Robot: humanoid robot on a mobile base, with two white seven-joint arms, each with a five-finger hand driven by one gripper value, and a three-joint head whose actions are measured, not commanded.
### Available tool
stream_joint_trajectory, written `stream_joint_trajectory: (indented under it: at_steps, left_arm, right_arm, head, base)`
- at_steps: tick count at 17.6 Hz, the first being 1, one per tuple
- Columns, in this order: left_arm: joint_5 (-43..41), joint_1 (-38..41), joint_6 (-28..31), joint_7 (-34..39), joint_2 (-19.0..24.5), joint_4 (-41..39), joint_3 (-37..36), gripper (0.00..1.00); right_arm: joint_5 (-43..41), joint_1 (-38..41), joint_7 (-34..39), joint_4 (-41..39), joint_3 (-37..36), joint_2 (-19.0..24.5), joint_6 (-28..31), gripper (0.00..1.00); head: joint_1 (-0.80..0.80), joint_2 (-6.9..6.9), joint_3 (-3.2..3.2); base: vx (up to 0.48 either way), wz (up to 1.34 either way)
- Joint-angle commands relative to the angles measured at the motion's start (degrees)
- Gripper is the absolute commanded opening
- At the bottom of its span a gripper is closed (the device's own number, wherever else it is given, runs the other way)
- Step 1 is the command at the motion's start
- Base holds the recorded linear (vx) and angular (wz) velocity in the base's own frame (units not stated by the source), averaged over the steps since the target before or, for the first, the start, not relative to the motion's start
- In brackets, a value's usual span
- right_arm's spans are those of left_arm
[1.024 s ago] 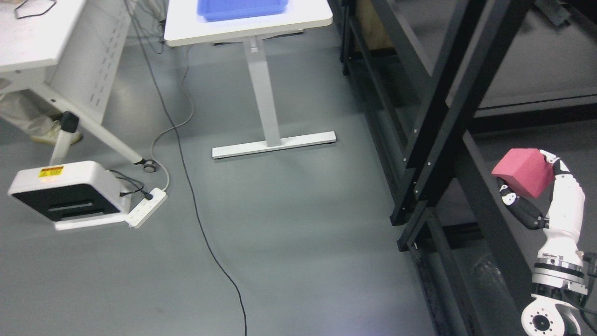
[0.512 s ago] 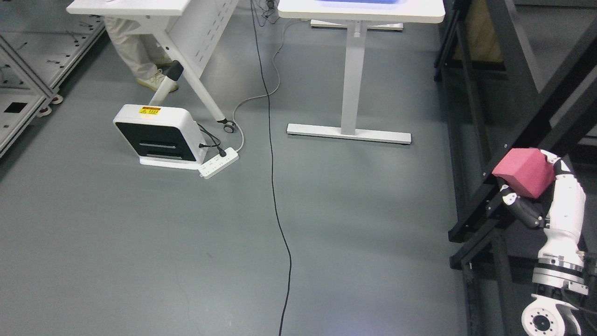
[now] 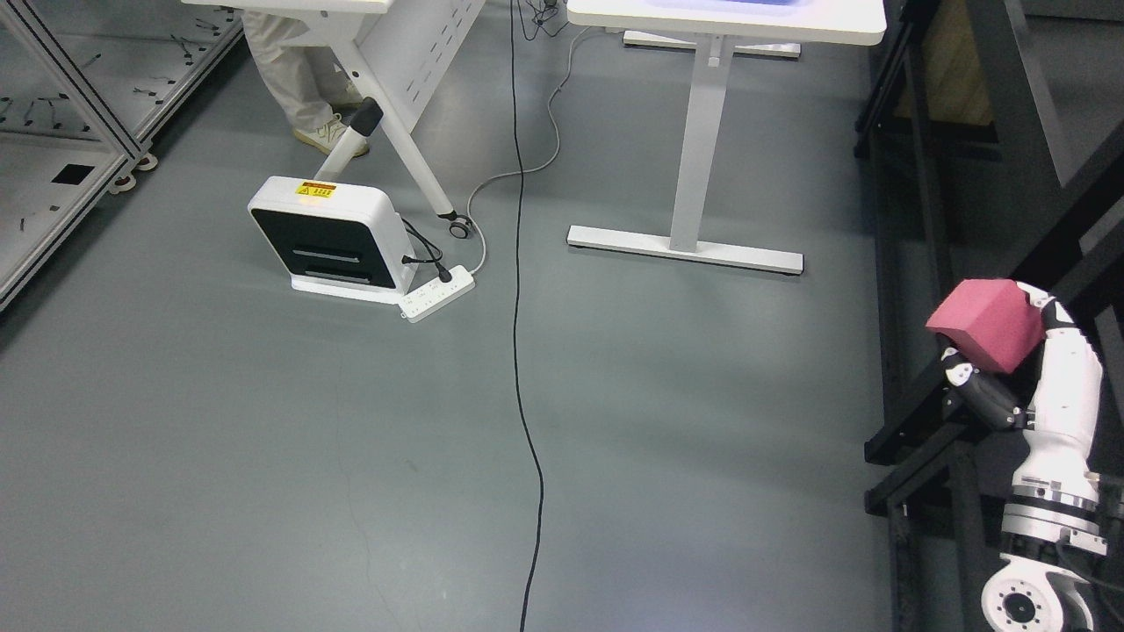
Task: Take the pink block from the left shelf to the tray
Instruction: 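Turn and drive toward the white table holding the pink block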
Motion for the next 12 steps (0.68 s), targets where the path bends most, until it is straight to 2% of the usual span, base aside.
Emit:
stream_joint_trajectory:
  at_steps: [1, 8, 12]
  left_arm:
    - [-0.09, 0.52, -0.03, 0.04, 1.00, 0.00, 0.00, 1.00]
    - [-0.09, 0.52, -0.03, 0.04, 1.00, 0.00, 0.00, 1.00]
    - [-0.09, 0.52, -0.03, 0.04, 1.00, 0.00, 0.00, 1.00]
  right_arm:
    - [0.00, -0.04, 0.02, -0.02, 0.16, -0.97, -0.01, 0.03]
    - [0.00, 0.05, 0.02, -0.02, 0.16, -0.97, -0.01, 0.04]
    - [0.00, 0.31, 0.02, -0.02, 0.07, -0.97, -0.01, 0.04]
  head:
    - [0.00, 0.00, 0.00]
    - [0.00, 0.00, 0.00]
    - [0.00, 0.00, 0.00]
  base:
    - [0.035, -0.12]
    - [0.058, -0.07]
    - [0.060, 0.22]
